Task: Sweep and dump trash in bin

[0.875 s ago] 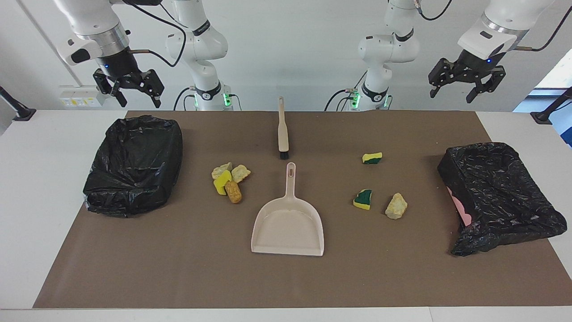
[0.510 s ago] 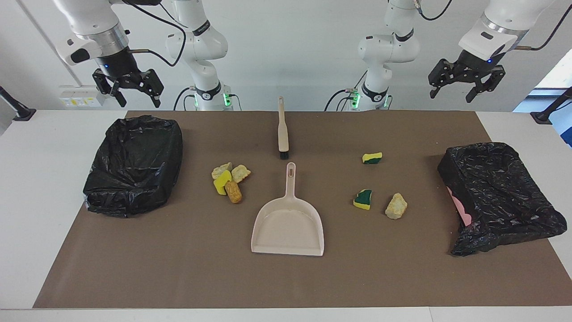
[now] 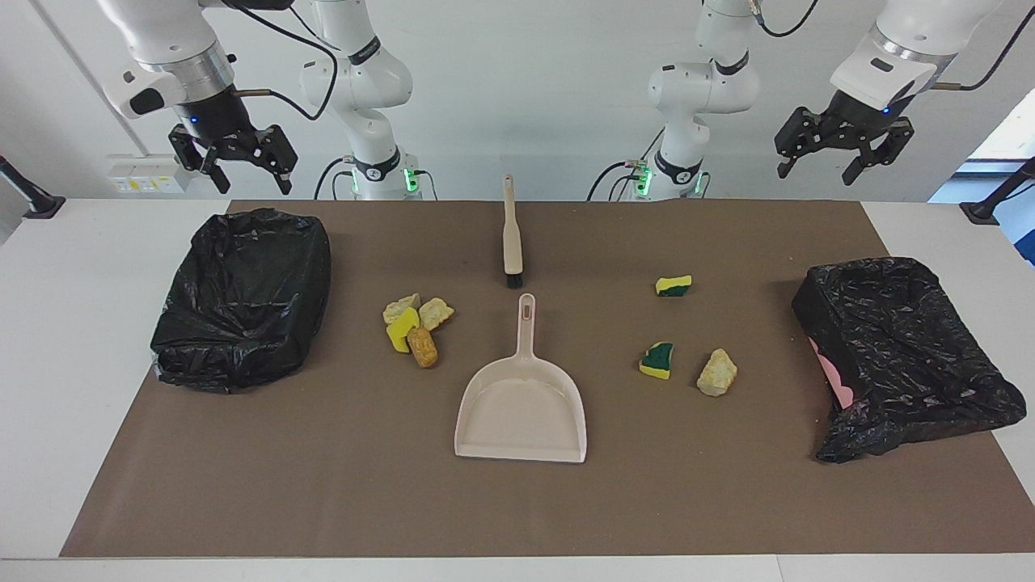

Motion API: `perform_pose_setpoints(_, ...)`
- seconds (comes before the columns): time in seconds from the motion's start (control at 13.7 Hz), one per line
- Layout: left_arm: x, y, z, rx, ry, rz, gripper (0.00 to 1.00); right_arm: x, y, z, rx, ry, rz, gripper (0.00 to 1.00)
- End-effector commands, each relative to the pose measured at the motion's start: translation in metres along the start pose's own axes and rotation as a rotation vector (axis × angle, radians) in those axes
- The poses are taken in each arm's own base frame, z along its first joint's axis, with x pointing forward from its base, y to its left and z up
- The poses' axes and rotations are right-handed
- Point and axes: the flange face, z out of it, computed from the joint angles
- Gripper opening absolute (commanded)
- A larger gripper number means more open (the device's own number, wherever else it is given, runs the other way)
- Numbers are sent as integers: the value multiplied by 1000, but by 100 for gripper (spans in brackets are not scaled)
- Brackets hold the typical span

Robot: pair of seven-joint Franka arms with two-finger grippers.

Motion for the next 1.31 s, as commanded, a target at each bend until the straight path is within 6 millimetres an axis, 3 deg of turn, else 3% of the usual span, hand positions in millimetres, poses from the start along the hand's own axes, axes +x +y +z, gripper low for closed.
perform_pose_setpoints(0.0, -7, 9, -2, -4, 1, -3, 100, 0, 3, -1, -16, 17, -10, 100)
perform_pose_setpoints(0.22, -6, 22, -3, -3, 6, 22, 100, -1, 14, -3, -3, 8, 6, 100)
perform_pose_setpoints(0.51, -2, 51, 0, -10, 34, -4, 100, -15, 1, 3, -4, -40, -14, 100)
perform_pose_setpoints(0.66, -5, 73, 1, -12, 47, 2, 100, -29, 5, 17, -1, -67, -9, 100)
perform_pose_setpoints(0.95, -10, 126, 20, -27, 24, 12, 100, -29, 8, 18, 0, -66, -1, 100)
perform_pose_setpoints(1.09, -24, 144, 29, -72, 9, 1, 100, -28, 8, 20, -2, -67, -1, 100)
perform_pose_setpoints(1.24, -43, 180, 49, -74, -1, 11, 100, -28, 7, 22, -2, -72, -4, 100)
